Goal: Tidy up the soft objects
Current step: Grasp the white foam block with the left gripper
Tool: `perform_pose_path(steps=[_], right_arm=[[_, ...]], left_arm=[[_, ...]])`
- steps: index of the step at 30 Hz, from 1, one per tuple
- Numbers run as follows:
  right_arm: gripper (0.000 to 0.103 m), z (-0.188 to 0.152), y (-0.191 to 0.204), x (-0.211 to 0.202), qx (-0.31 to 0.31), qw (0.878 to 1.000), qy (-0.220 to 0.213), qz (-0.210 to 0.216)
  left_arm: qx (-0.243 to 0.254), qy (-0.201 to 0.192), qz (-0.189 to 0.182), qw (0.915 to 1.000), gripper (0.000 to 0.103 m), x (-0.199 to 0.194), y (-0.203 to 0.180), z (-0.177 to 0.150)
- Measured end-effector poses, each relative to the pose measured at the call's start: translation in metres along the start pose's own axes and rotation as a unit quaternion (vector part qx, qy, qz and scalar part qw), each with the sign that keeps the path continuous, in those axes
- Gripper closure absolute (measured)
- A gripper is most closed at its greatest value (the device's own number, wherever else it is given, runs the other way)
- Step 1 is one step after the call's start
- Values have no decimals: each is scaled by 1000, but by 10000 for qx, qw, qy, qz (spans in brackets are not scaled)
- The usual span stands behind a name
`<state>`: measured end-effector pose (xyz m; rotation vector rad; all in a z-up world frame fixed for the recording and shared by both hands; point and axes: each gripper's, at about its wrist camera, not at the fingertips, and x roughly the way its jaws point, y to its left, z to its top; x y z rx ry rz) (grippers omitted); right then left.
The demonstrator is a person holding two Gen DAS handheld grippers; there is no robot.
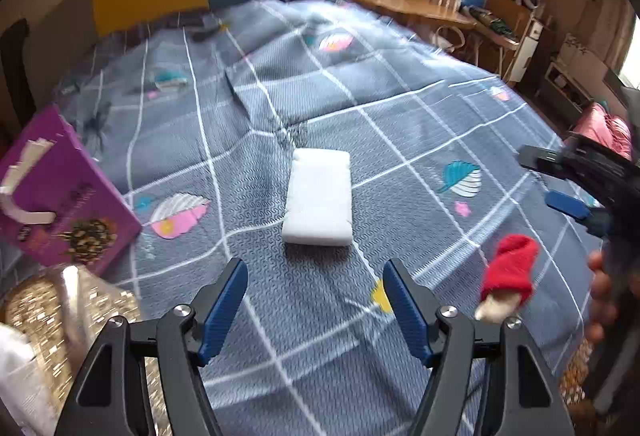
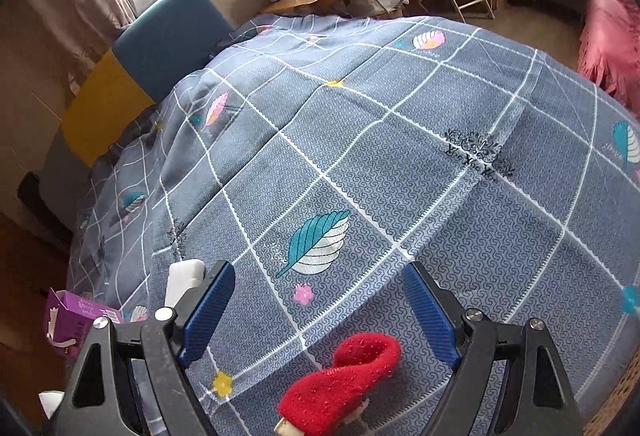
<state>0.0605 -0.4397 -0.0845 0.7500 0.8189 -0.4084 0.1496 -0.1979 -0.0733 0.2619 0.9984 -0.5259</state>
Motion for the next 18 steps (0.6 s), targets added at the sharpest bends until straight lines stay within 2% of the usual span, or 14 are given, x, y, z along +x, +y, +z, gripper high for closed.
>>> perform_pose_path(steps=[2,6,9,16,18], right_arm=[[15,0,0,3,-6,10000,77,34],[15,-2,5,8,-93,9997,202,61],[15,-4,9,11,-230,9993,279,54],[15,-7,18,14,-522,9981,312,42],[15,-9,22,15,-676,9972,308,-25]], left_arm=[[-67,137,-111,9998,27,21,0,10],[-19,185,-63,9998,21,48,-3,28],[-63,316,23,9995,21,71,-1,39],[124,357,259,9989,21,100,-6,45],[26,390,247,9989,30,105,-3,45]])
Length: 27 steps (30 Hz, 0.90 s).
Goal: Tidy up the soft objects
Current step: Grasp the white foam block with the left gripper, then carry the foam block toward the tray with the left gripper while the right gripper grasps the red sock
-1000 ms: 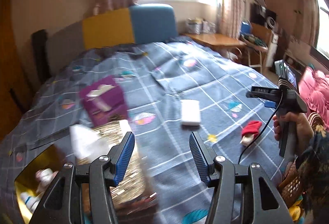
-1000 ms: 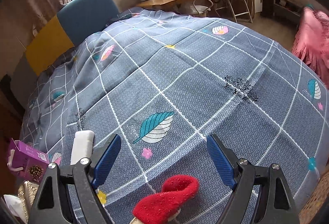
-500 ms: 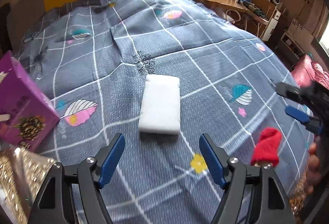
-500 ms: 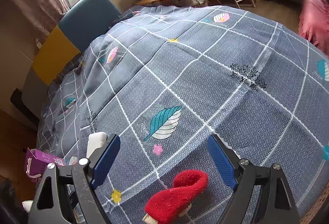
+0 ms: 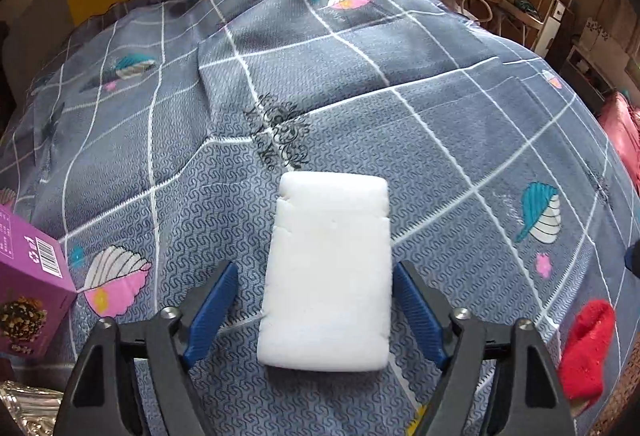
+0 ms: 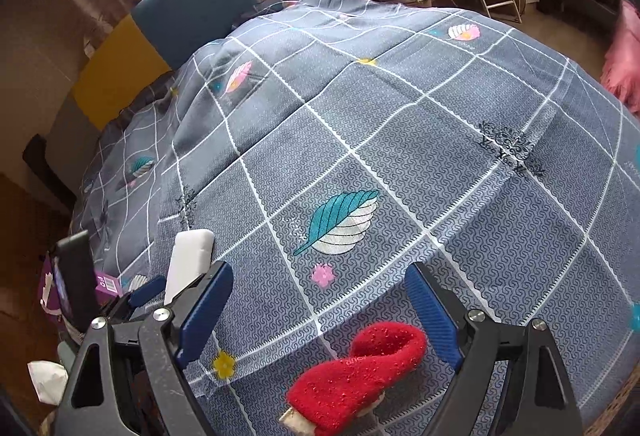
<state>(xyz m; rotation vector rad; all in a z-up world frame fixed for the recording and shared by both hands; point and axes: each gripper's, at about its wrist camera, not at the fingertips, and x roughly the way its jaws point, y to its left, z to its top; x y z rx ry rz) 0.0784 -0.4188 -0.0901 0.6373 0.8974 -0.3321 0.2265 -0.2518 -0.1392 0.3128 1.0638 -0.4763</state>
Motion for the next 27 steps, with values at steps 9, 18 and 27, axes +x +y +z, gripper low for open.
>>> perform_pose_path(steps=[9,18,27], right_arm=[[15,-4,17,5,-657,9970,-3,-412],[10,-16,25,21,-1092,9913,475,-554],[7,-17,-15,33,200,9932,1140,84]], left_arm=[[-179,-250,146,9994,48,-12,9,-10],[-52,-385,236,9990,48,-41,7,-12],[-591,-1065,430,9916,48,-126,65,38]])
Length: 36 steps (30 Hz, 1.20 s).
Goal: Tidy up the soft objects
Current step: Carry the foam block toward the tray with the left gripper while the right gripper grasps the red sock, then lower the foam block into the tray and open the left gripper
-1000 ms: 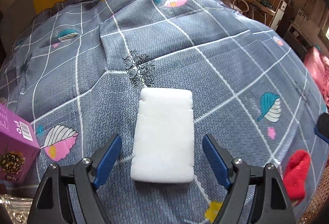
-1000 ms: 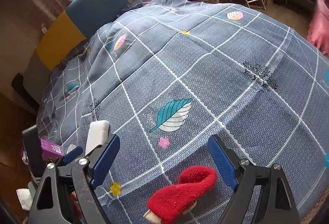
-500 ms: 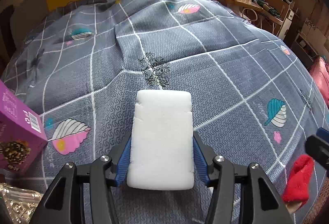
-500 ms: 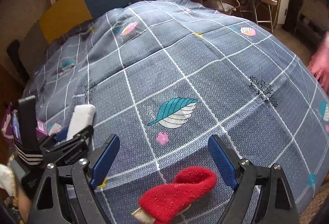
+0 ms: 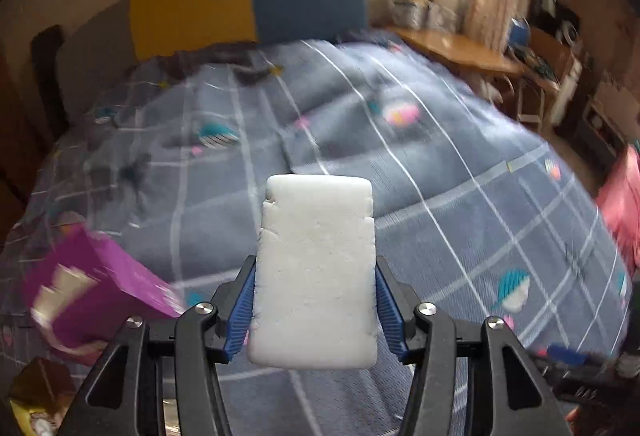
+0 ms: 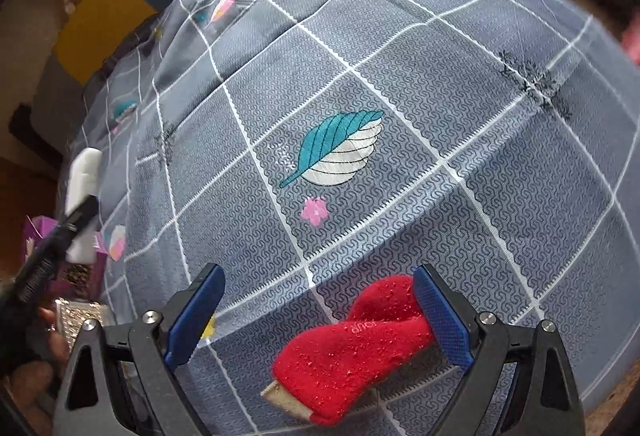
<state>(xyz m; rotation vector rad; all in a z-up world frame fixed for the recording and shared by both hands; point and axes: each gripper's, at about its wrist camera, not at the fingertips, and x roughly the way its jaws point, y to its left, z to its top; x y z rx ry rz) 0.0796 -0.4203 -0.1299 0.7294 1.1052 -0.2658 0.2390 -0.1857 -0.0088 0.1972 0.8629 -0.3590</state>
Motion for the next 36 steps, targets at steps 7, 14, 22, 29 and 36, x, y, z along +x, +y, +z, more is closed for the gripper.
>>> perform_pose_path(steps=[7,14,22,29,36], right_arm=[[4,-3,15,-2,-369,9993,-61,-78],[4,-2,4,-26,-65,9970,-600,-479],[4,-16,0,-16,-19,9935,-256,-1105],[15,-29,12,4,-349,9921,82,-1205],[65,-32,24,7,-881,9835,-86,-1578]], left_arm=[[-986,-713,773,9896,48,-72,140,25],[-1867,-716,1510,9681,48,-106,273,-32],[-2532,-565,1698,9507,48,-127,342,-125],[-3039,-533,1580,9380,48,-151,349,-208],[-3213,-356,2009,9247,47,-163,353,-276]])
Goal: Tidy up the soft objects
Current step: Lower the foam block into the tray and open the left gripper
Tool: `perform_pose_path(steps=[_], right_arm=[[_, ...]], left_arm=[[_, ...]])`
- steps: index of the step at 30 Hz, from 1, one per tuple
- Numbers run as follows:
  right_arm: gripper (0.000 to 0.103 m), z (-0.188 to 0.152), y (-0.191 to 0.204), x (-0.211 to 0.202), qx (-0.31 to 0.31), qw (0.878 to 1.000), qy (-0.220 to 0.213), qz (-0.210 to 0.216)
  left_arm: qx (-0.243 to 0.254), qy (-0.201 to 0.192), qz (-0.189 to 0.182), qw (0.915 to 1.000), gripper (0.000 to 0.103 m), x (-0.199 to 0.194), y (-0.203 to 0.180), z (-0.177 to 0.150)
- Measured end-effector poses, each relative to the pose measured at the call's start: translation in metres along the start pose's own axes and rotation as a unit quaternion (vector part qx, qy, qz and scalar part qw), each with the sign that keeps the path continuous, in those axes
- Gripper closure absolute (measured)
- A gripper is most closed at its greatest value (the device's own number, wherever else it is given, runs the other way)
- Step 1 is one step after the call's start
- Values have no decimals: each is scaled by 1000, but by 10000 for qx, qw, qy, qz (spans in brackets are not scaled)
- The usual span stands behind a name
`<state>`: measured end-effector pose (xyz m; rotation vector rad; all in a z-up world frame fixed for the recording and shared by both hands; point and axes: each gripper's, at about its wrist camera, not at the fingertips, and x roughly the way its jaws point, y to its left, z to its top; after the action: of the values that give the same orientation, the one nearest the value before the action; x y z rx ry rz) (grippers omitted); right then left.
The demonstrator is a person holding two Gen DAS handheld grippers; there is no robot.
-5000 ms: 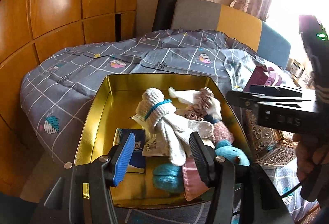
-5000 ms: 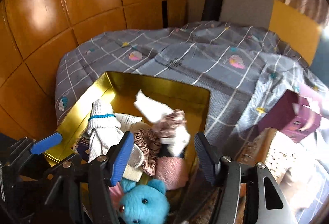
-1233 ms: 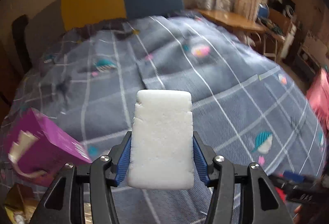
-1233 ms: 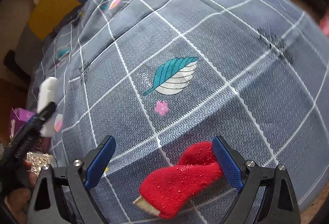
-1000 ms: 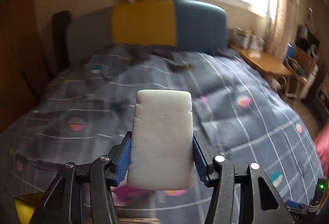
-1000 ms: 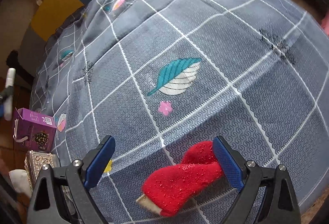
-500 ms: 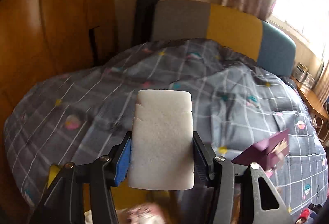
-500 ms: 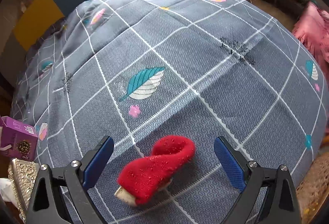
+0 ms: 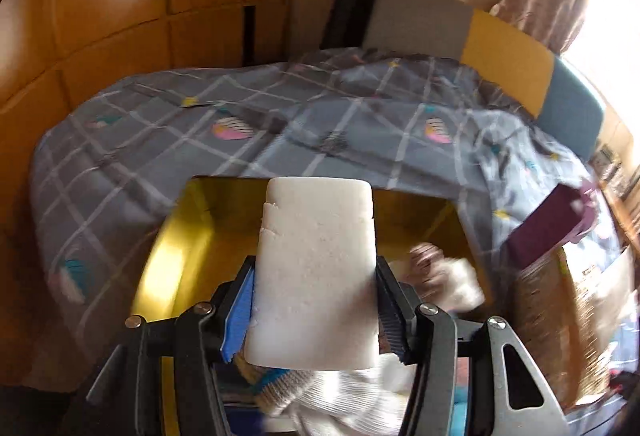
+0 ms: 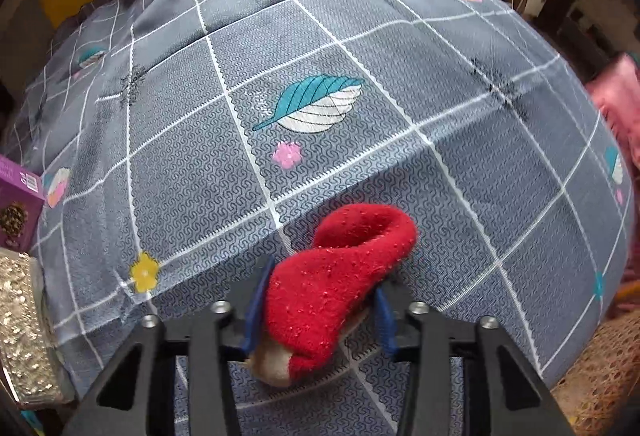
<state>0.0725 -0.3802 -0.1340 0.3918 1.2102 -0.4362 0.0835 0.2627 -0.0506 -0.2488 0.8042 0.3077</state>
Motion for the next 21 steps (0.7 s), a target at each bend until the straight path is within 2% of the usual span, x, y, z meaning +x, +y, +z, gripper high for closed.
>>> perform_pose_path(steps=[3,6,9,12,15,21], right_arm=[[65,-1,6,1,-218,9997,-45,-96],[65,-2,12,2,-348,9992,-55,-189],[65,-1,13,4,-350,9992,-40,-199],[65,-2,10,5,-379,9990,-65,-208],[65,-3,18,4,-474,9984,-116,-270],[67,-6,23,2,-586,9975,-200,-338]], left_arm=[[10,-25,257,9997,46,2,14,-9],[327,75,432,9985,46,9,14,-15],[537,-32,543,9971,45,3,7,-19],[577,-124,312,9978,37,-7,1,-23],[695,-252,250,9970,36,-17,-10,-26],[795,-207,-11,9966,36,-28,-26,-34]])
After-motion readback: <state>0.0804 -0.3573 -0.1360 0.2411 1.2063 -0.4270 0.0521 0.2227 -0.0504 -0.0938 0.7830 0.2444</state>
